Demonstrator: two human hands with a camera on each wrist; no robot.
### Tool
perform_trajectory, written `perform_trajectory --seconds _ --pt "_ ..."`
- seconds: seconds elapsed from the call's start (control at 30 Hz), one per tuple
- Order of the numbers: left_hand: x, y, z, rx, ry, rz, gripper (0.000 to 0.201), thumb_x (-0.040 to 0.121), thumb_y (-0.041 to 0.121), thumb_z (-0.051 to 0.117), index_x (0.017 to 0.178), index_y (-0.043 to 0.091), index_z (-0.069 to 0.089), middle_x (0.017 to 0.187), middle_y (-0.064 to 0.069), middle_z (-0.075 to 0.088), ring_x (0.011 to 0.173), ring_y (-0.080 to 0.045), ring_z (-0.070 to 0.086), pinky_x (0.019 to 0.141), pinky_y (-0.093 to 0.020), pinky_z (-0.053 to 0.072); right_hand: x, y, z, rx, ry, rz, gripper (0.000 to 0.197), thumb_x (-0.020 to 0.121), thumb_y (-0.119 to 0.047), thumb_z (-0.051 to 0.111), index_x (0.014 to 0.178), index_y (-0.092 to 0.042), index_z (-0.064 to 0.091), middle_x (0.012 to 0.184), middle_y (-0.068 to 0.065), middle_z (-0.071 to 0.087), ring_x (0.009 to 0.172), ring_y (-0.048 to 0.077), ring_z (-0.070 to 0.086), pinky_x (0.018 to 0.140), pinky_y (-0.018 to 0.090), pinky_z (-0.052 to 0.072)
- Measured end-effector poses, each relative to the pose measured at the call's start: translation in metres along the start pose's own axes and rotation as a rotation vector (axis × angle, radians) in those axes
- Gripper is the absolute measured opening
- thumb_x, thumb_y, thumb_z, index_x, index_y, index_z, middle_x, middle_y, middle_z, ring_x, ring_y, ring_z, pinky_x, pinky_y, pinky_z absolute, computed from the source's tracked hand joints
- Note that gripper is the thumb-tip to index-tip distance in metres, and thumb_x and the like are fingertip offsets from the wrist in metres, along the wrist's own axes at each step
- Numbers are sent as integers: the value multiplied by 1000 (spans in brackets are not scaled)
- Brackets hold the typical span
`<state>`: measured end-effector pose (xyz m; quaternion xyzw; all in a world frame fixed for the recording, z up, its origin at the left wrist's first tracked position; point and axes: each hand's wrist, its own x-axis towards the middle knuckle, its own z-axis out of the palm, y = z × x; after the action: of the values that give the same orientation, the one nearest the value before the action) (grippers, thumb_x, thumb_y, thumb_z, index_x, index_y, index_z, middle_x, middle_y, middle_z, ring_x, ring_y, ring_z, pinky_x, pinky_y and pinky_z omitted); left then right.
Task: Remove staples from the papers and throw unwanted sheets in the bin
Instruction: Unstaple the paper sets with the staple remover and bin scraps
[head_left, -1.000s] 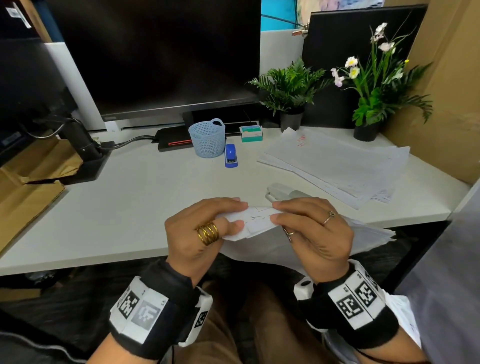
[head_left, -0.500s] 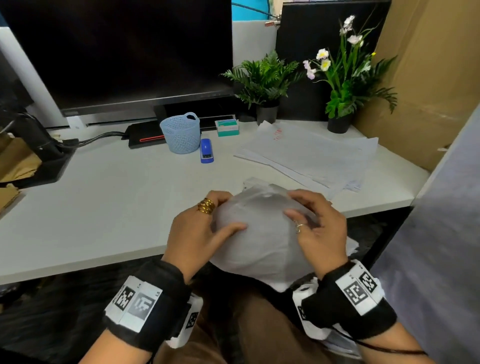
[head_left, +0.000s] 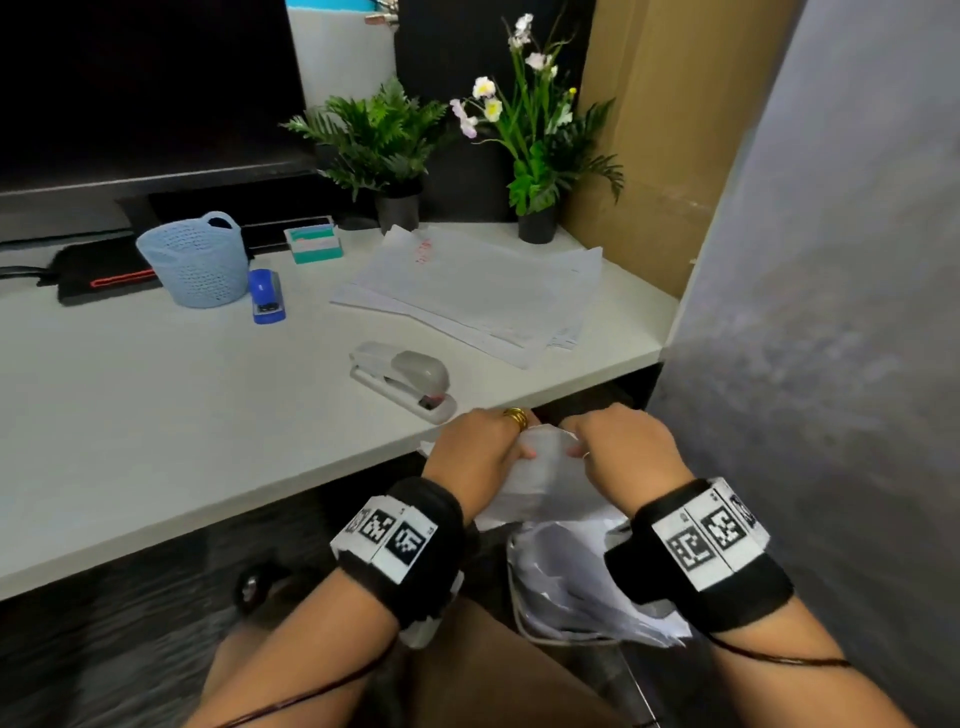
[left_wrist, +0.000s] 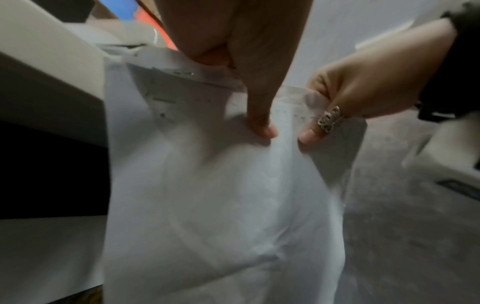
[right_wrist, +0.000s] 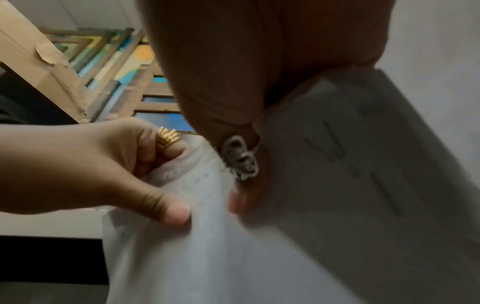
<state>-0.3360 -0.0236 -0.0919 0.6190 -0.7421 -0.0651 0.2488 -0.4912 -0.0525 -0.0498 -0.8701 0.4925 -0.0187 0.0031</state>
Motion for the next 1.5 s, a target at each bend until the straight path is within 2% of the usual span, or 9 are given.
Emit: perform_trajectory --seconds 0.2,0.37,0.53,0.63,0.73,0.87,0.97,1.27,1.5 --pt "29 -6 4 -100 98 131 40 88 50 49 110 19 62 113 7 55 109 -6 41 86 -19 36 -16 51 7 142 83 225 24 81 1 47 87 -13 65 88 12 67 90 34 59 62 30 37" --pt "43 -24 14 17 -85 92 59 94 55 26 132 18 52 138 -3 45 130 -15 34 110 -27 23 -17 76 34 221 83 358 26 75 6 47 74 -17 59 83 15 68 86 37 61 63 31 42" --pt "47 -29 11 -64 -133 63 60 94 54 23 133 19 51 143 -3 43 133 -18 34 114 -35 21 -24 82 57 275 55 404 31 72 9 48 61 -20 48 80 12 70 89 39 61 64 30 40" --pt "46 -31 13 -42 -154 66 65 89 57 21 135 20 49 144 -1 41 134 -16 33 114 -35 21 -30 82 62 323 98 418 25 74 10 49 70 -12 59 81 14 71 91 40 60 63 27 34" --pt "47 -31 13 -8 -179 79 64 89 58 23 137 22 45 146 0 38 134 -17 31 114 -36 19 -24 88 80 322 16 424 24 78 6 49 75 -15 60 87 15 71 94 38 61 70 32 44" --pt "47 -31 11 2 -198 71 69 83 61 22 139 25 43 147 1 35 135 -17 29 115 -37 17 -12 93 121 262 -212 516 30 86 -7 52 115 -4 60 115 20 63 112 33 56 90 34 43" --pt "47 -32 11 7 -214 66 69 81 61 27 140 28 40 148 2 33 136 -17 28 115 -37 16 -9 92 143 277 -309 473 42 87 -4 46 128 -12 54 123 15 60 116 30 55 96 32 42" --pt "47 -37 15 8 -181 96 73 76 65 35 138 27 43 144 2 37 133 -17 31 111 -35 17 -13 98 122 659 39 456 26 81 8 51 95 -2 71 88 19 70 86 29 66 72 26 46" --pt "48 -39 16 0 -196 91 78 72 70 33 139 31 39 146 5 33 134 -15 28 111 -33 13 -15 114 143 340 -168 558 44 83 1 46 124 -12 56 115 19 63 110 34 58 90 36 46"
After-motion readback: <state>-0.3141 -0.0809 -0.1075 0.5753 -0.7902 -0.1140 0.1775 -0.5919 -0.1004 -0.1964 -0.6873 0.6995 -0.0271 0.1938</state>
